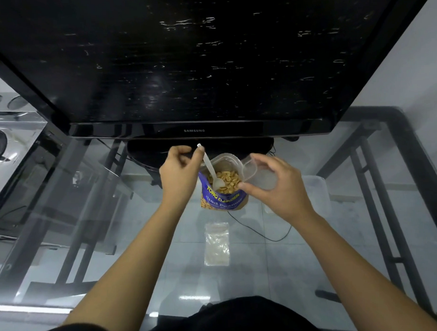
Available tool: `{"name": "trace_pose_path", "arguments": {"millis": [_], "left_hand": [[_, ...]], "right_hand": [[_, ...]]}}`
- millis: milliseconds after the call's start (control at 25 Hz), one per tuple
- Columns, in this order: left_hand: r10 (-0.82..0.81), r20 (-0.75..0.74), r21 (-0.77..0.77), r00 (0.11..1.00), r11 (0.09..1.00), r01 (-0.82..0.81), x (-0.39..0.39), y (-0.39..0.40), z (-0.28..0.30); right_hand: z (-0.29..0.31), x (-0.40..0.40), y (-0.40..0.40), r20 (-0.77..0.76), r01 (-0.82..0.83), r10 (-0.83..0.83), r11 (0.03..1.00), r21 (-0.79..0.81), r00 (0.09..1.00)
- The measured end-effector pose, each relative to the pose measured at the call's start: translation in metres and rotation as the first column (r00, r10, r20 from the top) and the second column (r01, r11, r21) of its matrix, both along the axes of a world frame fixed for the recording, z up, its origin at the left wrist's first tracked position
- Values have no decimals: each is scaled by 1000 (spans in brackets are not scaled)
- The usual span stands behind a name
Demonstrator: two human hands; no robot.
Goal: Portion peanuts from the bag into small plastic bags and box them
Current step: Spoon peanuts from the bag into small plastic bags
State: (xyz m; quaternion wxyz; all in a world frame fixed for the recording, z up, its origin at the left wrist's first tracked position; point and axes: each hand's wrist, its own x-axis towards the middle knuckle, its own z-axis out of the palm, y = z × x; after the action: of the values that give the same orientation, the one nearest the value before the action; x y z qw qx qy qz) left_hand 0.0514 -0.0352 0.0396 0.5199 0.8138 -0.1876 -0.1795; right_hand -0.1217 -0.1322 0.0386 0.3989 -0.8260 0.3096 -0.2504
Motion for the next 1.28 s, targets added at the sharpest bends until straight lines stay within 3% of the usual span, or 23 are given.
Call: {"name": "trace_pose_path", "arguments": {"millis": [160, 360, 480, 680, 800, 1000, 1120, 1280], "left_hand": [[-158, -83, 109, 984, 980, 167, 14, -13, -4], [-301, 227, 279, 926, 931, 234, 16, -11, -4], [-146, 84, 198, 986, 972, 127, 24, -2, -9], [-285, -24, 109, 958, 952, 285, 28, 6, -16], [-244, -172, 4, 954, 969, 248, 25, 5, -25], [-83, -360, -82, 929, 995, 57, 32, 2, -30], [8, -400, -121, 917, 991, -62, 42, 5, -30], [12, -423, -179, 906, 979, -97, 49, 6, -24]], "right_hand": [[-10, 2, -1, -51, 18, -5, 965, 260, 999], [-19, 2, 1, -92, 19, 11, 947, 321, 996], [-22, 2, 2, -111, 1, 42, 934, 357, 993], [-25, 3, 1, -99, 18, 23, 918, 396, 995], [-25, 2, 2, -95, 16, 25, 913, 408, 995], [-20, 1, 0, -81, 61, -35, 936, 346, 996], [-18, 1, -5, -96, 89, -71, 975, 204, 993], [-18, 9, -5, -188, 32, -26, 999, 29, 982]]}}
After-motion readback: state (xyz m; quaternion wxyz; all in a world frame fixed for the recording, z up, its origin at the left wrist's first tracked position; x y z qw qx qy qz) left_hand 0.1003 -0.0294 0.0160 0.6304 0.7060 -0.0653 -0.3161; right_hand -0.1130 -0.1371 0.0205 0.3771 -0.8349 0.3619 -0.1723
